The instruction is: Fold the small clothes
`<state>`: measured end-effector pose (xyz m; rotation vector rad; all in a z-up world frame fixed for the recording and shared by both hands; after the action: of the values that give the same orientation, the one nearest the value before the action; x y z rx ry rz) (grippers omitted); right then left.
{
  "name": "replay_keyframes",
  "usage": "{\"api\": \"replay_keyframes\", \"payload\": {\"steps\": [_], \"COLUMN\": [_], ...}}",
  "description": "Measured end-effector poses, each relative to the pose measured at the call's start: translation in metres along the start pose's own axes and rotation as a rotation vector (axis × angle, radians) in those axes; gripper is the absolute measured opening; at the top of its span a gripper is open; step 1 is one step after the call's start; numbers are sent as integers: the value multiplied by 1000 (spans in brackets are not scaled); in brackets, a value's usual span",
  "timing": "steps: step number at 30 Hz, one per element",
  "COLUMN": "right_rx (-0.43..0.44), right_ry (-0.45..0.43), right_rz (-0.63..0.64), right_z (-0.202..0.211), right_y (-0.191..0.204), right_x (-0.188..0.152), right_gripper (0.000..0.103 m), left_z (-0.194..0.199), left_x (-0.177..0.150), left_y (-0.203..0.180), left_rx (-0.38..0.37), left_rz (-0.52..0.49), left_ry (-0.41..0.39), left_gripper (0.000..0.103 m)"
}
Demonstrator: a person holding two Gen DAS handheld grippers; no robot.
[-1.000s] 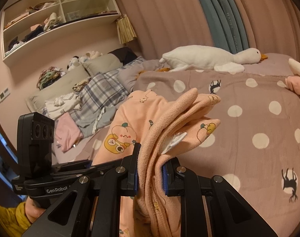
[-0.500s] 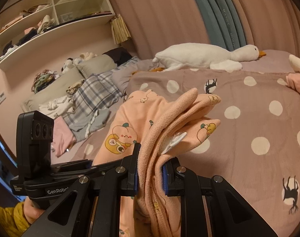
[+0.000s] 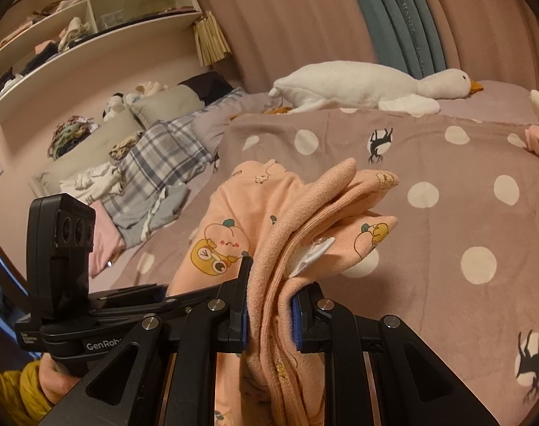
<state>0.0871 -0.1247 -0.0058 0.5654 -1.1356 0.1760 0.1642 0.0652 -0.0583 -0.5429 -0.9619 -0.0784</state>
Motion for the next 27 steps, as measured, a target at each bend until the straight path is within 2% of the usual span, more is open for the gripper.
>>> {"api": "replay_keyframes", "payload": {"steps": [27], "right_rx": [1], "right_ry": [97], "right_rz": [-24], "right_z": [-49], "right_y": [-18], "right_x": [-17], "right_gripper": [20], "left_z": [-37], "left_x": [-13], "left_y": [38], "left_rx": [48], "left_rz": [51], "left_ry": [56], "left_gripper": [27]}}
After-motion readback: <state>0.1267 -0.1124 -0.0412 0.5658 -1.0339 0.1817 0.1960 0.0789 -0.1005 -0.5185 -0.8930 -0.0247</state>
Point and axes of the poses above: each gripper's, at about its wrist camera, not at the fingertips, and z roughly against the way its jaws point, y to its left, x to its top, the point moved 3 cm from there along -z, roughly the way its jaws point, and after that the axes turned 13 degrees about -y, right-handed, at the moved point
